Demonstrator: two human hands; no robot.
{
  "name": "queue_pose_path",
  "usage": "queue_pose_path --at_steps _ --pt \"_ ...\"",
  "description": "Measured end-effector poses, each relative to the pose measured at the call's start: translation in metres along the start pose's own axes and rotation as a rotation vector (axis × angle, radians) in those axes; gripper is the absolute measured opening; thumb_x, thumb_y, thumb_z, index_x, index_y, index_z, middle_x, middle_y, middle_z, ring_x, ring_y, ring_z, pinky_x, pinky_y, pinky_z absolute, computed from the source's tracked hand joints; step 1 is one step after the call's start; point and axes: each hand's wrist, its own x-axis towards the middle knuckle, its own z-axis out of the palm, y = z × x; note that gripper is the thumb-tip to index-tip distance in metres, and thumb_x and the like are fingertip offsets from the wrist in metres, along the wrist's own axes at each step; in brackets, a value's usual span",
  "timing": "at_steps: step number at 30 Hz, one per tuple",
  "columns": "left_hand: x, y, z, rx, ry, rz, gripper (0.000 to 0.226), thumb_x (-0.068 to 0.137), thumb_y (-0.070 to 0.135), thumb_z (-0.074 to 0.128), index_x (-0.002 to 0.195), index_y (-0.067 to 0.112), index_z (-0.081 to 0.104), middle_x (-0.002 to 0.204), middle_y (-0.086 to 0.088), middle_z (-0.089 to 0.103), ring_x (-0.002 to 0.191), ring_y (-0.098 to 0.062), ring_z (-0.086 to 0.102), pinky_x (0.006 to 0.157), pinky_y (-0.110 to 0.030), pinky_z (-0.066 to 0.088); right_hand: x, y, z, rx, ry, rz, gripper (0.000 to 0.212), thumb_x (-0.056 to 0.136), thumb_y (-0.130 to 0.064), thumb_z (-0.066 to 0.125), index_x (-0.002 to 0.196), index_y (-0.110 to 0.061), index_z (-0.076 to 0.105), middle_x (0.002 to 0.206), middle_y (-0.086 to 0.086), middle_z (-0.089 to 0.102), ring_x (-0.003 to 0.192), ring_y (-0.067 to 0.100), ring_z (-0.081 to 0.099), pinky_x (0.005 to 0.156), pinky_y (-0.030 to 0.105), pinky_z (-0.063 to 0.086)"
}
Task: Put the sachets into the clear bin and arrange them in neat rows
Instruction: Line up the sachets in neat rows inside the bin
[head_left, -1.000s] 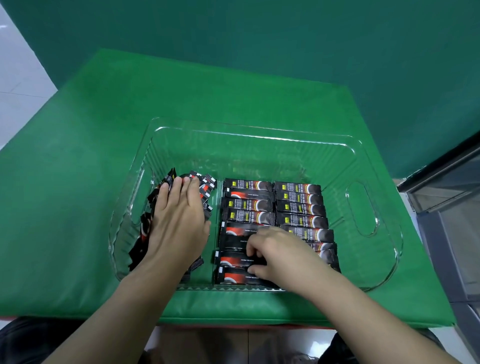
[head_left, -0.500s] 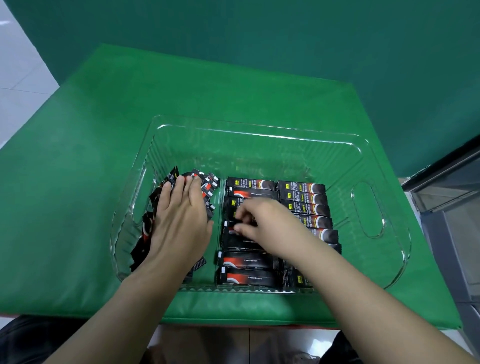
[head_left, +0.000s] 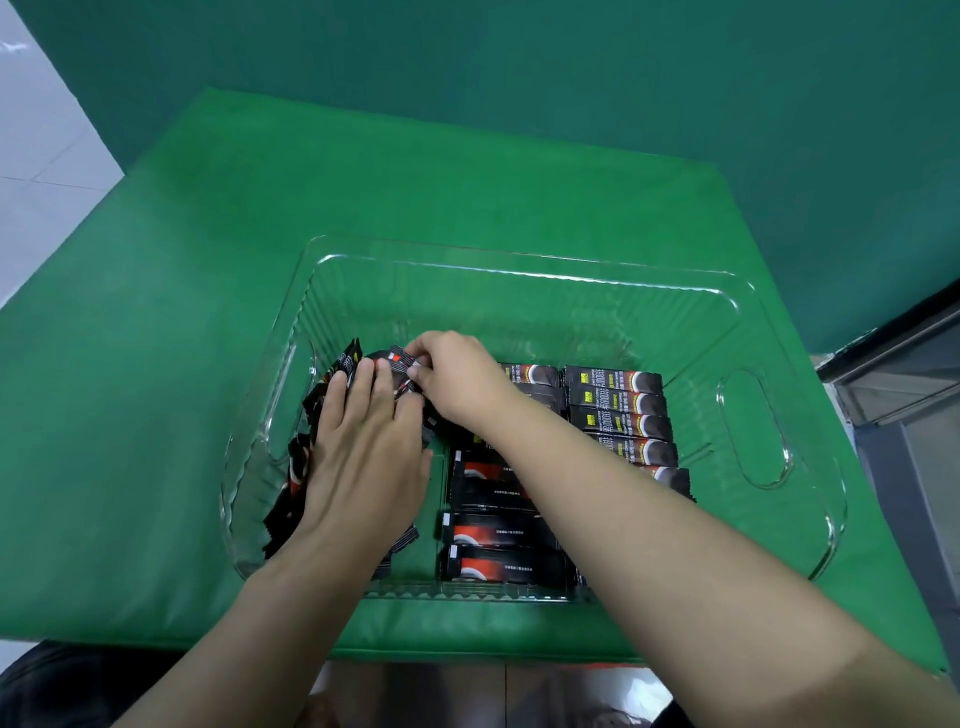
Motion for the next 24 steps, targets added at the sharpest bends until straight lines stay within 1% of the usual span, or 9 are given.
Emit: queue_pose_path --at_steps 3,7,12,14,16,18,20,22,24 --pt "0.0 -0.001 0.002 0.044 -0.028 0.01 0.033 0.07 0.029 0.077 0.096 0.011 0.068 0.133 -0.029 0.05 0.132 -0.04 0.042 0.113 -0.045 0.01 -0.002 0.0 -0.001 0.018 0.041 0.0 0.013 0.092 -0.012 0.057 0.102 -0.01 0.065 0.105 0.008 0.067 0.101 0.025 0.058 0.082 0.028 0.042" --pt "0.001 -0.003 0.006 0.057 -0.029 0.007 0.033 0.065 0.028 0.08 0.093 0.012 0.071 0.131 -0.032 0.051 0.128 -0.041 0.046 0.111 -0.046 0.014 -0.006 -0.003 -0.006 0.011 0.11 -0.039 0.011 0.092 -0.012 0.056 0.098 -0.009 0.064 0.104 0.01 0.064 0.098 0.026 0.057 0.078 0.028 0.039" --pt "0.0 -0.003 0.002 0.052 -0.022 -0.012 0.041 0.076 0.034 0.072 0.112 0.015 0.069 0.142 -0.03 0.039 0.136 -0.038 0.036 0.114 -0.042 0.003 -0.022 0.005 -0.02 0.06 0.258 -0.057 0.01 0.094 -0.011 0.052 0.102 -0.009 0.059 0.096 0.006 0.063 0.09 0.022 0.056 0.076 0.03 0.04" --pt "-0.001 -0.002 -0.002 0.049 -0.009 -0.005 0.041 0.08 0.037 0.068 0.116 0.017 0.067 0.146 -0.029 0.035 0.14 -0.036 0.031 0.115 -0.042 0.0 -0.033 0.012 -0.03 0.104 0.237 -0.027 0.021 0.094 -0.011 0.052 0.114 -0.011 0.056 0.093 0.003 0.063 0.085 0.02 0.056 0.081 0.032 0.045" --pt "-0.001 -0.001 -0.003 0.044 -0.007 0.024 0.044 0.09 0.041 0.055 0.129 0.021 0.057 0.153 -0.025 0.022 0.145 -0.032 0.016 0.115 -0.041 -0.007 -0.044 0.021 -0.04 0.071 0.143 0.023 0.033 0.094 -0.01 0.051 0.127 -0.013 0.054 0.1 0.003 0.064 0.092 0.017 0.057 0.09 0.029 0.044" --pt "-0.001 0.0 -0.003 0.025 -0.013 0.033 0.048 0.095 0.044 0.046 0.139 0.024 0.047 0.157 -0.021 0.013 0.147 -0.029 0.006 0.115 -0.04 -0.012 -0.054 0.031 -0.049 0.024 0.13 0.078 0.029 0.094 -0.01 0.05 0.122 -0.013 0.062 0.113 0.002 0.066 0.101 0.016 0.059 0.092 0.021 0.04" --pt "0.0 0.0 -0.004 0.018 -0.027 0.028 0.05 0.096 0.045 0.043 0.142 0.025 0.043 0.158 -0.02 0.01 0.147 -0.028 0.003 0.116 -0.041 -0.012 -0.064 0.041 -0.06 0.024 0.204 0.135 0.023 0.092 -0.009 0.052 0.107 -0.014 0.069 0.105 0.0 0.069 0.085 0.014 0.063 0.072 0.014 0.04" --pt "0.0 0.0 -0.005 0.012 -0.05 0.025 0.05 0.096 0.045 0.043 0.142 0.025 0.042 0.158 -0.019 0.01 0.148 -0.027 0.003 0.117 -0.042 -0.01 -0.078 0.05 -0.07 0.045 0.246 0.184 0.018 0.089 -0.01 0.055 0.092 -0.02 0.07 0.085 -0.005 0.067 0.061 0.009 0.056 0.052 0.011 0.037" --pt "0.0 0.001 -0.006 0.008 -0.055 0.021 0.05 0.096 0.044 0.043 0.142 0.024 0.042 0.158 -0.019 0.01 0.148 -0.027 0.003 0.117 -0.042 -0.01 -0.097 0.057 -0.078 0.082 0.222 0.216 0.021 0.088 -0.011 0.057 0.078 -0.028 0.064 0.071 -0.013 0.062 0.047 0.005 0.047 0.043 0.012 0.035"
